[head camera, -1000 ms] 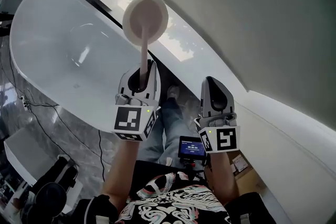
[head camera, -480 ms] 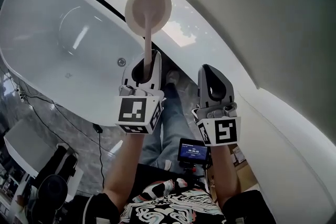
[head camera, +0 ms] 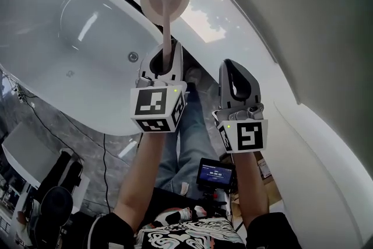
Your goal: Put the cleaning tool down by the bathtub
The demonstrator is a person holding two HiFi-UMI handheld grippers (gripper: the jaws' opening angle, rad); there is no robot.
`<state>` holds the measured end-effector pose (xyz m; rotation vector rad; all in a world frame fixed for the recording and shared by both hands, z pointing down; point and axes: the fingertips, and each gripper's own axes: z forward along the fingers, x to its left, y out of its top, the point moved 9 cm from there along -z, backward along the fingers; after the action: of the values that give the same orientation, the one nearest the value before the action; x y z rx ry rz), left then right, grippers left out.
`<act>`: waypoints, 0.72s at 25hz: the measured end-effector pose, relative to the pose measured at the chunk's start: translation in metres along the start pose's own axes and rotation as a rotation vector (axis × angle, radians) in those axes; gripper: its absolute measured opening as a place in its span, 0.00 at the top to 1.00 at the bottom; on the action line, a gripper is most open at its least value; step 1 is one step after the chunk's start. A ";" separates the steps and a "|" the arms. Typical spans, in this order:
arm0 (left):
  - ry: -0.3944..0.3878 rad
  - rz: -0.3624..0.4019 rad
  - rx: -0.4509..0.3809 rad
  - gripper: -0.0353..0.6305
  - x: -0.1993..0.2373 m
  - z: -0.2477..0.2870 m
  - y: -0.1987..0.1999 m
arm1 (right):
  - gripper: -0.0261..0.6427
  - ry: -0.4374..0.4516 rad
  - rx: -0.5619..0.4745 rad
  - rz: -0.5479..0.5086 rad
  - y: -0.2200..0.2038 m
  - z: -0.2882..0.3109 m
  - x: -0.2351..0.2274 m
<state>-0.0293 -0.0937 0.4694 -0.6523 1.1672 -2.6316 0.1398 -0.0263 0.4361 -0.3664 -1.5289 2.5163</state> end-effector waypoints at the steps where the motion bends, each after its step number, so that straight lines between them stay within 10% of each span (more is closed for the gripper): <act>1: 0.006 -0.006 0.006 0.89 0.002 0.005 -0.004 | 0.92 0.005 0.006 -0.003 -0.004 0.004 0.000; 18: 0.061 -0.105 0.060 0.89 0.034 0.093 -0.053 | 0.92 0.038 0.114 -0.001 -0.063 0.070 -0.020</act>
<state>-0.0163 -0.1308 0.5744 -0.6434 1.0933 -2.7812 0.1396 -0.0622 0.5250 -0.3942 -1.3639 2.5668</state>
